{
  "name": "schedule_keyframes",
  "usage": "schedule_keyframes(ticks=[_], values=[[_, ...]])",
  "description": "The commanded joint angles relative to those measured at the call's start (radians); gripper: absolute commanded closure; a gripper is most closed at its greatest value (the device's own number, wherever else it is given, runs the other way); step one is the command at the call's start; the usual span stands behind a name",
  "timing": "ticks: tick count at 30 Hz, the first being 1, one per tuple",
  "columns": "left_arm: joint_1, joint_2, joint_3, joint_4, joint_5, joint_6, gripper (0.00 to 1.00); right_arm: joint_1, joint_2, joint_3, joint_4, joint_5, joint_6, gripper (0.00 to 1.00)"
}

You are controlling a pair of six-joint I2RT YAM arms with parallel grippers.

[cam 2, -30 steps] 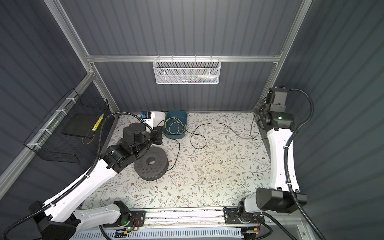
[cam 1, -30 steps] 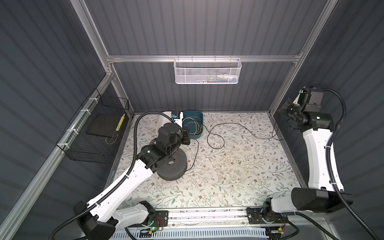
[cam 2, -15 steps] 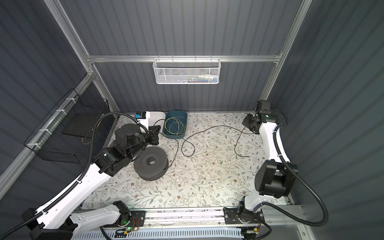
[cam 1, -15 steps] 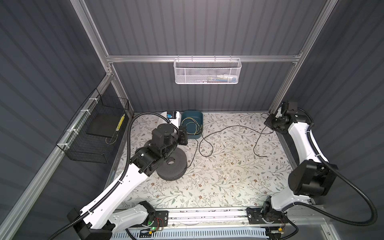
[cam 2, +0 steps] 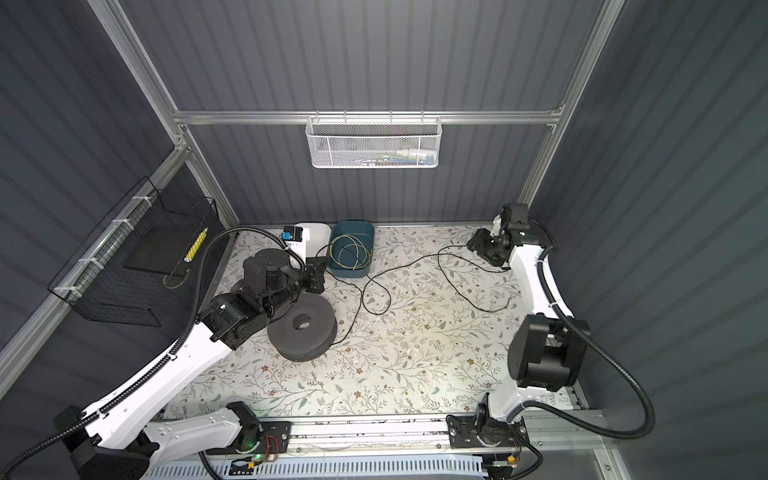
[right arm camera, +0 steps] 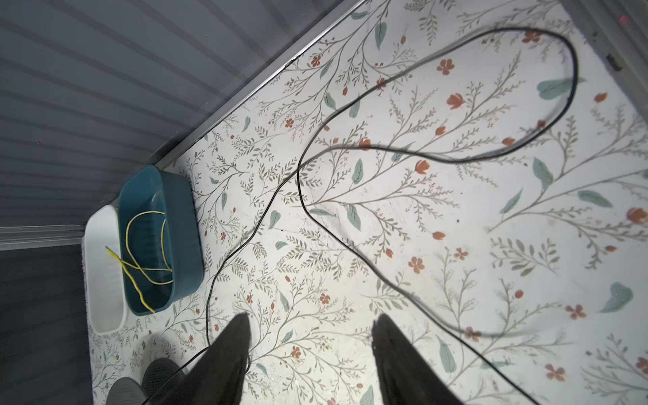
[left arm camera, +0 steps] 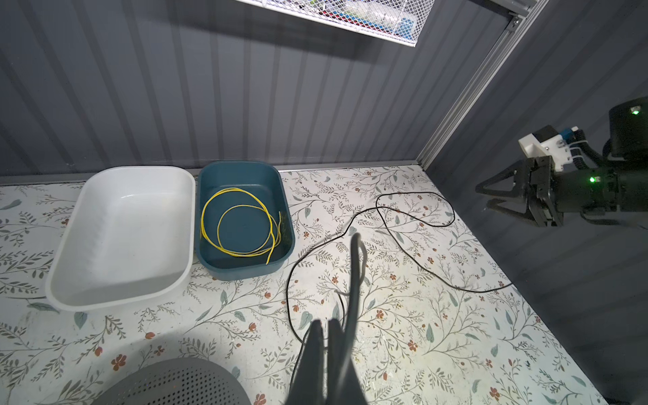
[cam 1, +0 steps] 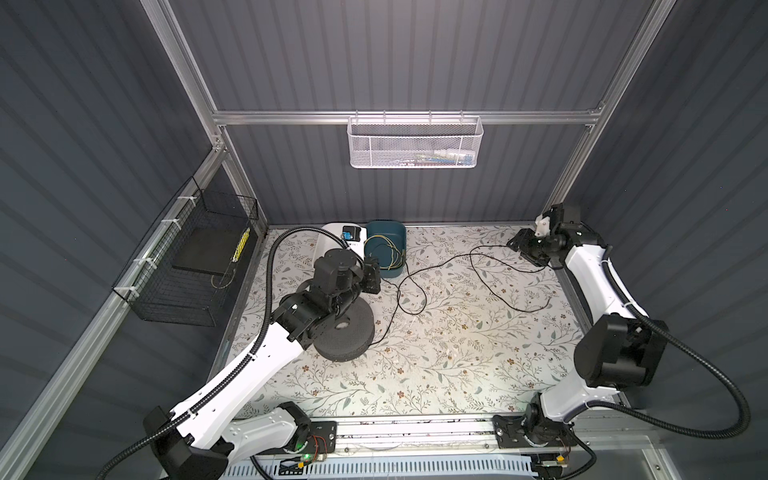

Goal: Wrap the cables

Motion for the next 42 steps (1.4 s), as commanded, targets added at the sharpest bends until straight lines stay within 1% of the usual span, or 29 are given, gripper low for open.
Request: schedule_keyframes(ticks=[1,4,7,9,10,12,13,15,18,21,22,23,26,28,30,32,33,35,39,42], values=[[0.006,0.018,-0.010,0.037,0.037,-0.003,1.00,0.035,-0.077,-0.105,0.061,-0.071,0.040,0.44],[0.006,0.037,-0.009,0.040,0.060,-0.006,1.00,0.125,-0.153,-0.203,0.115,-0.111,0.032,0.48],[0.006,0.059,-0.004,0.047,0.085,-0.007,1.00,0.250,-0.230,-0.298,0.211,-0.159,0.018,0.49],[0.007,0.080,0.003,0.054,0.111,-0.017,1.00,0.302,-0.259,-0.338,0.267,-0.223,0.096,0.49],[0.007,0.090,0.002,0.059,0.123,-0.021,1.00,0.318,-0.268,-0.357,0.328,-0.246,0.146,0.49],[0.007,0.113,0.002,0.071,0.139,-0.030,1.00,0.356,-0.298,-0.374,0.371,-0.220,0.218,0.48],[0.006,0.122,0.000,0.079,0.150,-0.030,1.00,0.369,-0.308,-0.375,0.386,-0.204,0.240,0.46],[0.006,0.142,-0.007,0.103,0.176,-0.030,1.00,0.398,-0.325,-0.392,0.477,-0.216,0.314,0.42],[0.006,0.166,-0.022,0.157,0.236,-0.018,1.00,0.435,-0.315,-0.416,0.629,-0.268,0.445,0.42],[0.006,0.194,-0.023,0.192,0.273,-0.015,1.00,0.472,-0.292,-0.417,0.712,-0.272,0.523,0.41],[0.007,0.200,-0.021,0.197,0.274,-0.018,1.00,0.486,-0.283,-0.421,0.742,-0.273,0.523,0.42],[0.007,0.207,-0.016,0.200,0.273,-0.019,1.00,0.502,-0.270,-0.415,0.744,-0.275,0.494,0.42],[0.006,0.234,0.037,0.157,0.270,-0.019,1.00,0.531,-0.247,-0.400,0.687,-0.264,0.324,0.44],[0.007,0.258,0.085,0.113,0.286,-0.016,1.00,0.544,-0.259,-0.438,0.681,-0.250,0.186,0.45],[0.006,0.279,0.125,0.074,0.309,-0.012,1.00,0.552,-0.273,-0.480,0.675,-0.283,0.059,0.44],[0.006,0.293,0.148,0.056,0.338,-0.017,1.00,0.568,-0.282,-0.506,0.655,-0.287,-0.039,0.43],[0.006,0.298,0.159,0.053,0.353,-0.018,1.00,0.579,-0.286,-0.518,0.645,-0.271,-0.081,0.43],[0.006,0.307,0.177,0.039,0.373,-0.022,1.00,0.590,-0.278,-0.524,0.622,-0.236,-0.131,0.42],[0.007,0.320,0.201,0.018,0.401,-0.031,1.00,0.599,-0.247,-0.522,0.628,-0.204,-0.193,0.41],[0.006,0.324,0.204,0.021,0.415,-0.040,1.00,0.610,-0.220,-0.511,0.647,-0.216,-0.224,0.41]])
